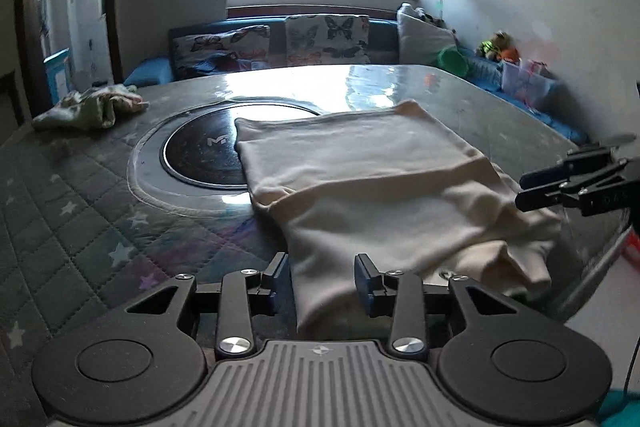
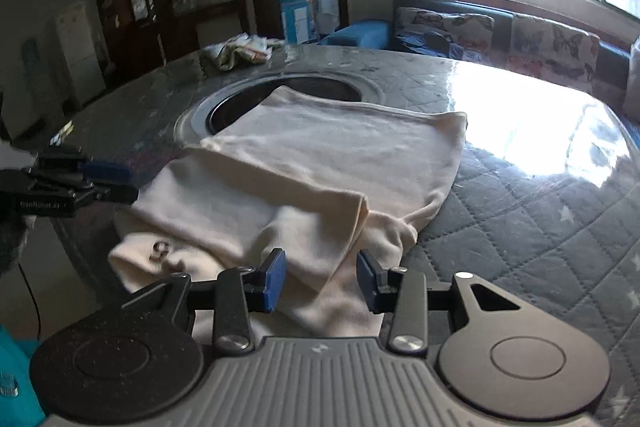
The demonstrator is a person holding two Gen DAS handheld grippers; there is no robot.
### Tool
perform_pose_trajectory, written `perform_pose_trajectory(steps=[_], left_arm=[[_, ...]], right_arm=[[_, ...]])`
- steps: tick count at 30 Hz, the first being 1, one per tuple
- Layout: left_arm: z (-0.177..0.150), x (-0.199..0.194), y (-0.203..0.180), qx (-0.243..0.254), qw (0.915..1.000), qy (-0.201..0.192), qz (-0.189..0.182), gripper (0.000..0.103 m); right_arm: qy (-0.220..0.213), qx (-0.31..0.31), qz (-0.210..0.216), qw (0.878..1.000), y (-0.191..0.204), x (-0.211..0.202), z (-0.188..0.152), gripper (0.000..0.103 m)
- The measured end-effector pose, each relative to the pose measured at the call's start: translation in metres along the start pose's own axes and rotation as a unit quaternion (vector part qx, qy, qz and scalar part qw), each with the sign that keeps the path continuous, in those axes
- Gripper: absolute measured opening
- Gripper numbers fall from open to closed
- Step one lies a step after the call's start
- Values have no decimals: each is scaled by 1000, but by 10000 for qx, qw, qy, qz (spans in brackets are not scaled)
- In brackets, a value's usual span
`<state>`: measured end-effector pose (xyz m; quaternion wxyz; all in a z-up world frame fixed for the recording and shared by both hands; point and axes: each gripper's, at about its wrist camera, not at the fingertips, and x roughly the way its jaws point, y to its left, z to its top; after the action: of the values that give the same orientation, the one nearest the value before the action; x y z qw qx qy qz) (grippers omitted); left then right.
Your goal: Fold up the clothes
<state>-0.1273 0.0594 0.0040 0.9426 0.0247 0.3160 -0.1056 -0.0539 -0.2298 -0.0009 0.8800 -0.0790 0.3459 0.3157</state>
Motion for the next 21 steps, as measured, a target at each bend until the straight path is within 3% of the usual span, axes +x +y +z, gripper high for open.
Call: perform_pose_trajectory(steps=[7, 10, 13, 15, 17, 21], left_arm=[[-1, 5, -11, 392, 9992, -1, -2, 44], [-4, 9, -15, 533, 9986, 26, 65, 43], [-8, 10, -18, 682, 9976, 23, 115, 35], [-9, 9, -19, 803, 9966, 0, 178, 19], [-10, 8, -19, 875, 9959, -28, 234, 12], [-10, 5, -13, 880, 9955, -84, 332, 8]], right_arm=[[105, -611, -200, 9979, 21, 9, -2, 37], [73, -736, -314, 9968, 23, 12, -2, 17], [47, -792, -380, 9961, 24, 11, -2, 11], [-46, -914, -460, 9947, 26, 5, -2, 6], [-179, -1056, -551, 9927, 30, -3, -1, 5], [-321, -1205, -604, 9904, 37, -17, 2, 4]])
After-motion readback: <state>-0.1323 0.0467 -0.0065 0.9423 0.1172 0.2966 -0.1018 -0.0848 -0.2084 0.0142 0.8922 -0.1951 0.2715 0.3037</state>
